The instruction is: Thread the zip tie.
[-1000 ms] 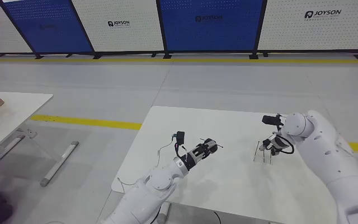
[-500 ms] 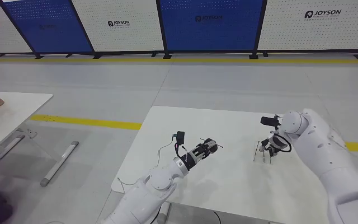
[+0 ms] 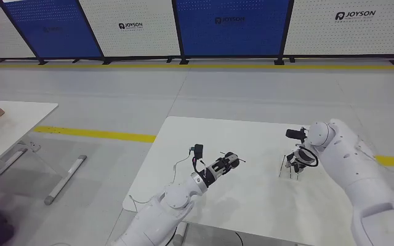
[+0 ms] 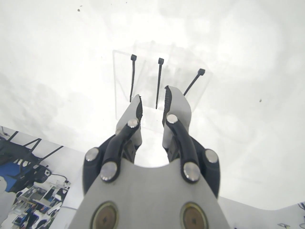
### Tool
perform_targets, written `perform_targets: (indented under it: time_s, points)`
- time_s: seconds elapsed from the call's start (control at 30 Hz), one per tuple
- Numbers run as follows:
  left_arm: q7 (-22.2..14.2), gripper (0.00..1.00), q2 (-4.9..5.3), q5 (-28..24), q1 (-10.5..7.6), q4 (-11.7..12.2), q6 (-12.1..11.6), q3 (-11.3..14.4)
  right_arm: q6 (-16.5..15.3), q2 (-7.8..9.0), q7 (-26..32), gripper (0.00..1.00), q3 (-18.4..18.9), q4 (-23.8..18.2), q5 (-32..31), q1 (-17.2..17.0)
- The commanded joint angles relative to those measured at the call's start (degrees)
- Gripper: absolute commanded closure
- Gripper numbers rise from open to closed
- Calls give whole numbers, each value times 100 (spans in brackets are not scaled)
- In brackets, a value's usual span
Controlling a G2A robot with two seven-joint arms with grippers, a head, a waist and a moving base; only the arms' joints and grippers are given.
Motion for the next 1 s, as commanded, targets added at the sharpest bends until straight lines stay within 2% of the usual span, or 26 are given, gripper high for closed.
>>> perform_targets:
  time_s: [0.0, 0.17, 0.27, 0.7, 0.83, 0.97]
  points:
    - [0, 100, 0, 0, 0, 0, 0, 0, -23, -17, -68, 73, 0, 62, -20, 27]
    - [0, 100, 0, 0, 0, 0, 0, 0, -51, -31, -174, 71, 12, 133, -80, 62]
    - [0, 100, 0, 0, 0, 0, 0, 0, -90, -24, -197, 76, 34, 139, -95, 59]
    - [0, 100, 0, 0, 0, 0, 0, 0, -44, -101, -88, 80, 40, 189, -157, 49]
    - [0, 100, 0, 0, 0, 0, 0, 0, -37, -145, -61, 80, 40, 277, -159, 72]
    - [0, 100, 0, 0, 0, 0, 0, 0, -106, -167, -142, 76, 54, 338, -165, 86]
